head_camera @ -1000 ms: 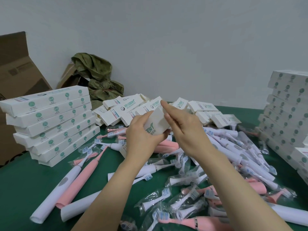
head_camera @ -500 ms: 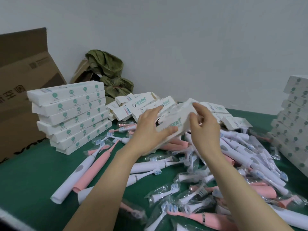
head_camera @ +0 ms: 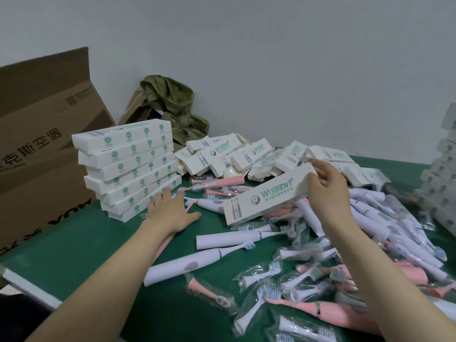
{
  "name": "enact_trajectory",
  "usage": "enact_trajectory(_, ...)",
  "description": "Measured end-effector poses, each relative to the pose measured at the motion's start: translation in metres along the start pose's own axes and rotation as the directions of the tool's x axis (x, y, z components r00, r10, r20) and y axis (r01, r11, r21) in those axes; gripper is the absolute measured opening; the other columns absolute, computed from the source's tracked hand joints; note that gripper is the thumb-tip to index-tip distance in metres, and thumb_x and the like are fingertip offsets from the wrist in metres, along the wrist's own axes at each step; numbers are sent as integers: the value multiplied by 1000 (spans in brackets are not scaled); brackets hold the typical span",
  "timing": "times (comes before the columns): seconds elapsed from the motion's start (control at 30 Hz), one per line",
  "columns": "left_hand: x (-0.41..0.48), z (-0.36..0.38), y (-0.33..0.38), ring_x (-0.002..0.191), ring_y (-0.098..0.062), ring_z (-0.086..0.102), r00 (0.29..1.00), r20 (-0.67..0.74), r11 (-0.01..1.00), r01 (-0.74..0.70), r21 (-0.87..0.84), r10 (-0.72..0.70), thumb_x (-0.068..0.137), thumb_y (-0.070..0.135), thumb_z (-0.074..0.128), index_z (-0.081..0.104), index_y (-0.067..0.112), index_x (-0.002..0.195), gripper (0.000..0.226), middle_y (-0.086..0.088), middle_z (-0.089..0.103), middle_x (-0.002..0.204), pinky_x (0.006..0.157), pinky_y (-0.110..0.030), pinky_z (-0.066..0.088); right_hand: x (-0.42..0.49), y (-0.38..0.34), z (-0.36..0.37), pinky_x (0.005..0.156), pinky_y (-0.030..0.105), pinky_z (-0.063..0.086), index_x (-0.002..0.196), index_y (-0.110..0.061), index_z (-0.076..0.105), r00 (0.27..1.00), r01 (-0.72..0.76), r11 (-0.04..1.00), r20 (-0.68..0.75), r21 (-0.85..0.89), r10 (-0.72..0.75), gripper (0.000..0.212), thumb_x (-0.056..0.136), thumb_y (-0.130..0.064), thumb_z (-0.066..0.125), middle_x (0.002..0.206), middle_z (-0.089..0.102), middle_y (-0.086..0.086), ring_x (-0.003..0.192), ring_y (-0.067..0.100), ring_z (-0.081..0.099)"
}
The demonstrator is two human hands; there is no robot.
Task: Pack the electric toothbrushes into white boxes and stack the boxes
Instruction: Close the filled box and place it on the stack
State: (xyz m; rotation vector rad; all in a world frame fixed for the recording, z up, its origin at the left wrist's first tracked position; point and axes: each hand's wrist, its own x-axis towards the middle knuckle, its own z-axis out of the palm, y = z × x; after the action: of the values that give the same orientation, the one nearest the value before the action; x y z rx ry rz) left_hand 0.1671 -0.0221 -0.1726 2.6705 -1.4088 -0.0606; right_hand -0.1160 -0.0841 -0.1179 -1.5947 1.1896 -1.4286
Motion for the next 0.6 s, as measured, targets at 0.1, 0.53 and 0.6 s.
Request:
enact_trajectory(0.1, 3, 0, 2, 138, -37, 19, 999, 22, 999, 32, -44, -31, 83, 66, 48, 13, 32, 150, 83, -11, 16, 155, 107, -51, 24, 1, 2, 0, 92, 30, 46, 131, -20, 52, 1000, -9, 1000, 0, -1, 9, 39, 96, -10, 40, 132, 54, -2, 117, 13, 51)
enact_trajectory(0.53, -18, -11, 58, 76, -16, 59, 946, 206, 770, -67, -634, 252, 84, 8, 62, 59, 25, 108, 29, -5, 61, 105, 55, -19, 47, -1, 1, 0, 95, 45, 49, 125, -18, 52, 972, -184, 969, -118, 164, 205, 34, 92, -12, 45, 117, 60, 4, 104, 25, 60)
enact_trajectory(0.6, -3, -21, 53, 60, -4, 49, 950, 170, 849, -142, -510, 261, 89, 21, 63, 56, 18, 123, 34, 5, 59, 94, 48, -16, 39, -6, 5, 0, 84, 36, 53, 127, -17, 50, 962, -223, 952, -112, 209, 249, 34, 93, -11, 46, 118, 59, 5, 93, 16, 61)
